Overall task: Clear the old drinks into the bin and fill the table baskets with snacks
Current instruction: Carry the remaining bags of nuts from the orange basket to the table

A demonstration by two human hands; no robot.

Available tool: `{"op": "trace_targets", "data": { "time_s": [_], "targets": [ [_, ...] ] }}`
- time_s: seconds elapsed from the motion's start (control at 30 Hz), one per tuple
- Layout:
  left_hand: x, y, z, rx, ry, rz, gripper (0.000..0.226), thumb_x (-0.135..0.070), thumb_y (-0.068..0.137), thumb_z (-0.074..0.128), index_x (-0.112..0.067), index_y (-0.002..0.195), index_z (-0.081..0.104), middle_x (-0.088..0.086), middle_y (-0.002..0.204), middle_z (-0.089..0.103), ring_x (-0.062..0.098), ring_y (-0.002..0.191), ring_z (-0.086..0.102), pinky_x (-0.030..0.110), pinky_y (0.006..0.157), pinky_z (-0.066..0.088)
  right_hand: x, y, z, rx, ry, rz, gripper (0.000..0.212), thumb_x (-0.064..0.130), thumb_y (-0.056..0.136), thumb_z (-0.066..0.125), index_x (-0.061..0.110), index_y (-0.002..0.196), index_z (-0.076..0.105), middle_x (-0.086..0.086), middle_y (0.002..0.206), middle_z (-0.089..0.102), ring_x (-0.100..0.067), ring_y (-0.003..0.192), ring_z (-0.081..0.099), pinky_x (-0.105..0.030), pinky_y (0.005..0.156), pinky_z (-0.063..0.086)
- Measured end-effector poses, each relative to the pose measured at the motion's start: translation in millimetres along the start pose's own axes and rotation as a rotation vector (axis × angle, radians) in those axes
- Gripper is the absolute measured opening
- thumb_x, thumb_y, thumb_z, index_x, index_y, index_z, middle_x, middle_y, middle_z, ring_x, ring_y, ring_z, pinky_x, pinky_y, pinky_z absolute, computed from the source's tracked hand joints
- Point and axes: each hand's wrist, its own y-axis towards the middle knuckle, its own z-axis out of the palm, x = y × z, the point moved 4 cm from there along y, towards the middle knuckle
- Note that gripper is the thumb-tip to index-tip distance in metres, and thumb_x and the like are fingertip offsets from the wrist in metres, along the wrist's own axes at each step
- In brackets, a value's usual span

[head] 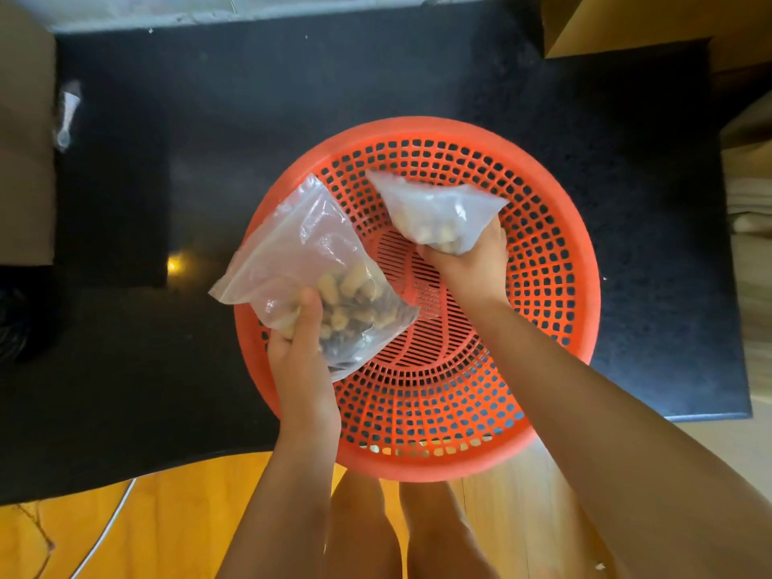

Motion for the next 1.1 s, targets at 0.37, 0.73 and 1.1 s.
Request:
{"op": "trace_targets", "data": {
  "time_s": [0.37,0.73,1.1],
  "targets": [
    [-53,-22,-4,0.218,-0.055,-0.102,0.034,-0.037,0.082,0.060,-0.020,0.110,0.070,0.002,0.111,0.072,0.017,0.103,0.068,0.026,0.073,0.057,30,-90,-69,0.001,0.919,0.259,0.043,0.007,0.069,0.065,0.008,0.111,0.058,-0.005,0.097,0.070,-0.020,0.091,0.066,-0.033,0.085,0.053],
    [-132,-94,-19,0.717,0.372,-0.175,0.079,-0.025,0.040,0.084,-0.008,0.114,0.062,0.016,0.113,0.065,0.035,0.109,0.061,0.051,0.102,0.043,71,-278,-120,-0.359,1.120,0.327,0.044,0.003,0.069,0.056,0.017,0.110,0.054,0.003,0.087,0.072,-0.013,0.077,0.069,-0.028,0.064,0.057],
    [-116,-184,-53,1.351,0.770,-0.140,0.042,-0.026,0.052,0.082,-0.016,0.091,0.072,0.000,0.086,0.077,0.014,0.081,0.073,0.018,0.067,0.055,80,-503,-82,-0.938,1.220,0.407,0.063,0.030,0.073,0.067,0.010,0.130,0.049,-0.020,0.118,0.065,-0.036,0.105,0.064,-0.046,0.087,0.054]
  ]
}}
